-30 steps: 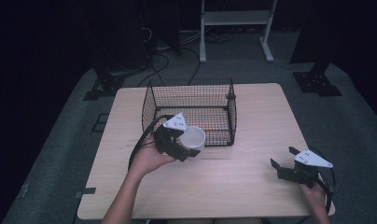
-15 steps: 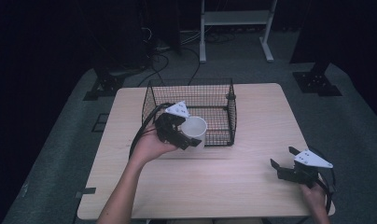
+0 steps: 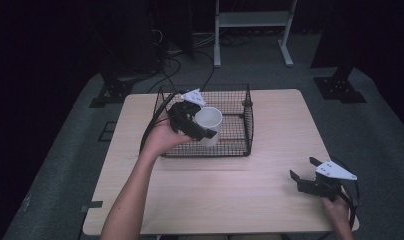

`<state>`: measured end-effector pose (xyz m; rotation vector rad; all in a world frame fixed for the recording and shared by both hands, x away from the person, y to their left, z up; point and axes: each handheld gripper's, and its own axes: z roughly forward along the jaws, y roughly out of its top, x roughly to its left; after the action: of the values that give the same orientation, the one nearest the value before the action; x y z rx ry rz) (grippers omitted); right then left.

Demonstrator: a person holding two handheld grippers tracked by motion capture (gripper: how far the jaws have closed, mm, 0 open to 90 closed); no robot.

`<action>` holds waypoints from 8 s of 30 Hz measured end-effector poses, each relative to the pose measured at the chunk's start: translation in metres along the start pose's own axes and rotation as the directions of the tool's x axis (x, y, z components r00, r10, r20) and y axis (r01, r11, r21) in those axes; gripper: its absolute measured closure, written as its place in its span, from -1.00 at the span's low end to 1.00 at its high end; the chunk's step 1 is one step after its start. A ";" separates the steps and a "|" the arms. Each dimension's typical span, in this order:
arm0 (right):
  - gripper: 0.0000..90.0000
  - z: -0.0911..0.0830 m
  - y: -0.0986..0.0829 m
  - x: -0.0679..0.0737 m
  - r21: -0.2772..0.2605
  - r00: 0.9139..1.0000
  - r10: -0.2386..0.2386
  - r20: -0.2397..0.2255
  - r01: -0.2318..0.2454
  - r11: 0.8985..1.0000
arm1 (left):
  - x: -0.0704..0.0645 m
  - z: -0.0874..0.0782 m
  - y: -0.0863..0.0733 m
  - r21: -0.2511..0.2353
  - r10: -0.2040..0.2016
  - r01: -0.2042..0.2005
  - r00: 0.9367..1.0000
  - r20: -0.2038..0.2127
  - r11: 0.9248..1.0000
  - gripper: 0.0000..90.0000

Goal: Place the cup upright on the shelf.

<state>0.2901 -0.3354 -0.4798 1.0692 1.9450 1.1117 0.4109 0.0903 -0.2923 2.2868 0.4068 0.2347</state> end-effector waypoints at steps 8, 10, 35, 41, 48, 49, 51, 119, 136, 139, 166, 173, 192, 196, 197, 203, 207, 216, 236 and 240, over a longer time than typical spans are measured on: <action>-0.71 0.000 0.000 0.000 -0.001 1.000 0.000 -0.001 0.000 1.000 | 0.015 0.004 0.004 0.001 -0.015 0.015 0.999 -0.036 1.000 -0.53; -0.71 0.000 0.000 0.000 -0.002 1.000 0.002 -0.001 -0.002 1.000 | 0.019 0.006 0.004 -0.006 -0.025 0.024 0.999 -0.042 1.000 -0.53; -0.71 0.000 0.000 -0.001 -0.006 1.000 0.012 -0.008 -0.012 1.000 | 0.059 0.049 -0.001 0.040 -0.067 0.070 0.996 -0.065 0.997 -0.53; -0.71 0.000 0.000 -0.001 -0.007 1.000 0.008 -0.008 -0.008 1.000 | 0.066 0.062 -0.006 0.044 -0.075 0.077 0.996 -0.056 0.996 -0.54; -0.71 0.000 0.000 -0.001 -0.008 1.000 0.008 -0.008 -0.008 1.000 | 0.073 0.072 -0.010 0.055 -0.092 0.094 0.995 -0.042 0.994 -0.54; -0.71 0.000 0.000 -0.001 -0.008 1.000 0.008 -0.009 -0.008 1.000 | 0.075 0.075 -0.012 0.066 -0.100 0.102 0.994 -0.037 0.993 -0.54; -0.71 0.000 0.000 -0.001 -0.008 1.000 0.007 -0.009 -0.007 1.000 | 0.076 0.077 -0.013 0.069 -0.104 0.106 0.994 -0.038 0.992 -0.53; -0.71 -0.001 0.000 -0.001 -0.013 1.000 0.006 -0.012 -0.007 1.000 | 0.086 0.121 -0.045 0.210 -0.150 0.145 0.989 0.005 0.967 -0.59; -0.71 -0.001 0.000 0.000 -0.014 1.000 0.006 -0.017 -0.006 1.000 | 0.079 0.097 -0.034 0.138 -0.138 0.141 0.990 -0.029 0.980 -0.83; -0.71 -0.001 0.000 -0.001 -0.014 1.000 0.009 -0.017 -0.009 1.000 | 0.079 0.092 -0.033 0.124 -0.129 0.132 0.991 -0.037 0.983 -0.83; -0.71 -0.001 0.000 -0.001 -0.009 1.000 0.013 -0.015 -0.014 1.000 | 0.052 0.040 -0.031 0.018 -0.107 0.108 0.992 -0.069 0.994 -0.83; -0.71 -0.001 0.000 -0.001 -0.008 1.000 0.010 -0.013 -0.011 1.000 | 0.038 0.034 -0.030 -0.007 -0.083 0.082 0.994 -0.066 0.997 -0.83; -0.71 0.000 0.000 0.000 -0.001 1.000 0.005 -0.008 -0.005 1.000 | -0.004 0.027 -0.033 -0.064 -0.018 0.015 0.999 -0.037 0.998 -0.83; -0.71 0.000 0.000 0.000 -0.001 1.000 0.006 -0.008 -0.006 1.000 | -0.013 0.024 -0.033 -0.086 -0.005 0.001 0.999 -0.040 0.996 -0.83; -0.71 0.000 0.000 0.000 -0.001 1.000 0.006 -0.007 -0.006 1.000 | -0.015 0.024 -0.033 -0.086 0.001 -0.004 0.999 -0.044 0.996 -0.83; -0.71 0.000 0.000 0.000 -0.001 1.000 0.006 -0.005 -0.006 1.000 | -0.027 0.023 -0.037 -0.086 0.017 -0.021 0.999 -0.038 0.996 -0.83; -0.71 0.000 0.000 0.000 0.000 1.000 0.007 -0.005 -0.007 1.000 | -0.034 0.022 -0.038 -0.086 0.028 -0.031 0.999 -0.035 0.996 -0.83; -0.71 0.000 0.000 0.000 0.000 1.000 0.005 -0.005 -0.005 1.000 | -0.051 0.022 -0.045 -0.081 0.055 -0.058 0.998 -0.042 0.995 -0.83; -0.71 0.001 0.000 0.000 0.002 1.000 0.001 0.002 -0.001 1.000 | -0.075 0.026 -0.069 -0.120 0.033 -0.034 0.999 -0.005 0.992 -0.83; -0.71 0.001 0.000 0.000 0.004 1.000 0.003 0.002 -0.003 1.000 | -0.078 0.028 -0.078 -0.107 0.029 -0.030 1.000 -0.010 0.994 -0.83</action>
<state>0.2905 -0.3348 -0.4800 1.0748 1.9456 1.1081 0.3293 0.0928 -0.3723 2.1878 0.3567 0.2748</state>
